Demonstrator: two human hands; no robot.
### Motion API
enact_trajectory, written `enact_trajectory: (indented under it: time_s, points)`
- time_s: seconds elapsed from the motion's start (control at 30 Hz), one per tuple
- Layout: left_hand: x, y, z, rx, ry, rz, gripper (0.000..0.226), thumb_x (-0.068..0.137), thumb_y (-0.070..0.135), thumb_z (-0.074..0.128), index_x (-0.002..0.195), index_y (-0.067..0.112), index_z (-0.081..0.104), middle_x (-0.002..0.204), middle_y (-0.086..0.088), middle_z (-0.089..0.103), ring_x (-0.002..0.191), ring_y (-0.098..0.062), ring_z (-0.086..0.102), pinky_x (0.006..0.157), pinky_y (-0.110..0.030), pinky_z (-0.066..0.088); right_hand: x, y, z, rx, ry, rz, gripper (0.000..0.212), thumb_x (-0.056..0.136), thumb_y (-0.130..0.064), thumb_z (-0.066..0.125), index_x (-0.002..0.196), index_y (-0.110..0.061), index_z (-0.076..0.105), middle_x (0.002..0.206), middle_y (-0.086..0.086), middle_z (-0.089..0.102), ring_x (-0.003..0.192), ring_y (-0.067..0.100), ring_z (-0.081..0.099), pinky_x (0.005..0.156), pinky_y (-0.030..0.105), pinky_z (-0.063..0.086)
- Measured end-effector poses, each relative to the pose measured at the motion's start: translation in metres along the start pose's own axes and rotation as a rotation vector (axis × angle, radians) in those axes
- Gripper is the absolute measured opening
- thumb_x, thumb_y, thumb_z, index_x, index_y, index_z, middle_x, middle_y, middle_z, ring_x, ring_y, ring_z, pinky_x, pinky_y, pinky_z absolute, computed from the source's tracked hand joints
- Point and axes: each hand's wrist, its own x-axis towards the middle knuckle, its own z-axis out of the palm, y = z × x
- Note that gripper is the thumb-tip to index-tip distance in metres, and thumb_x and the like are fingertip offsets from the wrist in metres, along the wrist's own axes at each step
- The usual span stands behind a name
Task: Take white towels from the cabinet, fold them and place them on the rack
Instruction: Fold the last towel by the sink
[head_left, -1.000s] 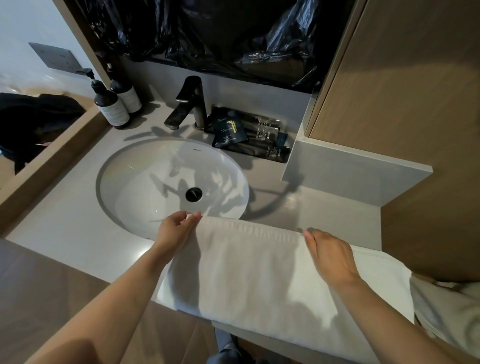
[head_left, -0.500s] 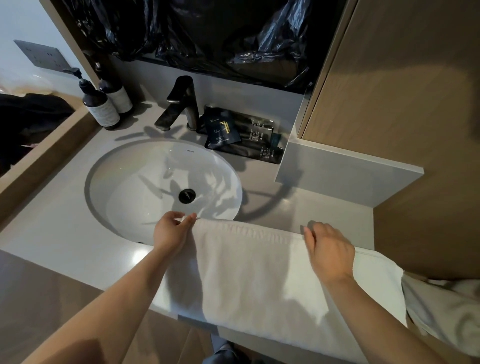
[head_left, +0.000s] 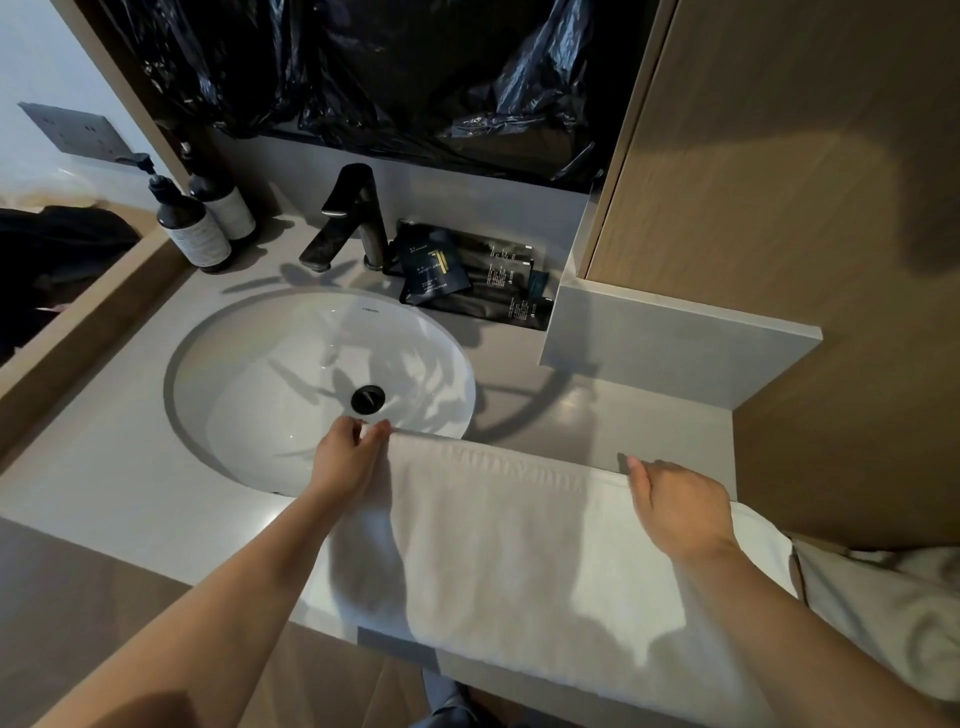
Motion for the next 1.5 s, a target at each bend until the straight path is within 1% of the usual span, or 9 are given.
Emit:
enact_trajectory:
  time_s: [0.23, 0.43, 0.6, 0.73, 0.93, 1.1, 1.2, 1.4, 1.5]
  points:
    - [-0.018, 0.022, -0.002, 0.006, 0.033, 0.215, 0.032, 0.099, 0.038, 0.047, 0.112, 0.008, 0.051, 0.097, -0.008, 0.056, 0.09, -0.026, 0.051, 0.075, -0.034, 0.037, -0.004, -0.056, -0.016, 0.253, -0.071, -0.289, 0.043, 0.1, -0.046, 0.04, 0.123, -0.015, 0.058, 0.121, 0.006, 0.059, 0.114, 0.027, 0.053, 0.097, 0.036, 0.038]
    - [-0.034, 0.047, -0.022, -0.026, 0.052, 0.322, 0.029, 0.098, 0.039, 0.05, 0.103, 0.01, 0.051, 0.081, -0.004, 0.056, 0.078, -0.021, 0.052, 0.067, -0.029, 0.032, 0.009, -0.137, -0.043, 0.493, -0.131, -0.459, 0.057, 0.101, -0.047, 0.037, 0.149, -0.016, 0.033, 0.142, 0.006, 0.047, 0.128, 0.026, 0.045, 0.106, 0.038, 0.035]
    - [-0.048, 0.064, -0.038, -0.023, 0.106, 0.408, 0.027, 0.098, 0.04, 0.048, 0.095, 0.013, 0.048, 0.072, 0.002, 0.051, 0.069, -0.017, 0.046, 0.061, -0.028, 0.025, 0.003, -0.143, -0.062, 0.67, 0.103, -0.537, 0.041, 0.102, -0.037, 0.042, 0.12, -0.004, 0.059, 0.11, 0.013, 0.064, 0.102, 0.035, 0.058, 0.086, 0.041, 0.043]
    - [-0.062, 0.081, -0.044, -0.022, 0.076, 0.464, 0.03, 0.097, 0.042, 0.048, 0.092, 0.013, 0.047, 0.078, 0.0, 0.053, 0.073, -0.017, 0.047, 0.062, -0.031, 0.03, -0.011, -0.131, -0.079, 0.725, 0.285, -0.468, 0.05, 0.097, -0.047, 0.03, 0.091, -0.009, 0.06, 0.081, 0.008, 0.065, 0.075, 0.034, 0.061, 0.061, 0.036, 0.043]
    - [-0.087, 0.128, -0.054, -0.048, 0.079, 0.601, 0.027, 0.095, 0.042, 0.052, 0.087, 0.017, 0.046, 0.074, -0.002, 0.055, 0.068, -0.002, 0.05, 0.06, -0.016, 0.037, -0.015, -0.118, -0.125, 0.731, 0.396, -0.543, 0.054, 0.094, -0.059, 0.036, 0.115, -0.017, 0.06, 0.093, 0.003, 0.072, 0.078, 0.025, 0.065, 0.061, 0.028, 0.041]
    - [-0.111, 0.169, -0.061, -0.108, 0.018, 0.732, 0.031, 0.093, 0.037, 0.058, 0.086, 0.008, 0.051, 0.07, -0.003, 0.051, 0.06, -0.007, 0.042, 0.055, -0.021, 0.035, -0.023, -0.098, -0.155, 0.762, 0.523, -0.512, 0.039, 0.099, -0.045, 0.04, 0.094, -0.012, 0.06, 0.077, 0.004, 0.068, 0.068, 0.026, 0.062, 0.055, 0.029, 0.038]
    - [-0.119, 0.183, -0.076, -0.213, -0.011, 0.729, 0.028, 0.086, 0.051, 0.06, 0.085, 0.022, 0.059, 0.064, 0.004, 0.055, 0.057, -0.001, 0.048, 0.053, -0.012, 0.039, -0.029, -0.07, -0.182, 0.787, 0.606, -0.425, 0.028, 0.098, -0.047, 0.035, 0.086, -0.028, 0.05, 0.067, -0.011, 0.049, 0.07, 0.018, 0.049, 0.058, 0.021, 0.023]
    - [-0.129, 0.188, -0.078, -0.276, 0.011, 0.724, 0.046, 0.078, 0.074, 0.055, 0.098, 0.033, 0.062, 0.089, 0.019, 0.067, 0.082, 0.004, 0.062, 0.068, -0.007, 0.045, -0.038, -0.014, -0.243, 0.844, 0.754, -0.382, 0.031, 0.096, -0.052, 0.029, 0.085, -0.03, 0.048, 0.071, -0.012, 0.051, 0.068, 0.014, 0.049, 0.06, 0.032, 0.031]
    - [-0.133, 0.197, -0.059, -0.419, -0.175, 0.567, 0.067, 0.07, 0.077, 0.058, 0.111, 0.024, 0.062, 0.1, 0.009, 0.072, 0.094, -0.007, 0.068, 0.09, -0.034, 0.054, -0.044, 0.009, -0.276, 0.904, 0.843, -0.393, 0.036, 0.098, -0.048, 0.034, 0.089, -0.021, 0.056, 0.077, -0.01, 0.058, 0.07, 0.012, 0.056, 0.06, 0.031, 0.042]
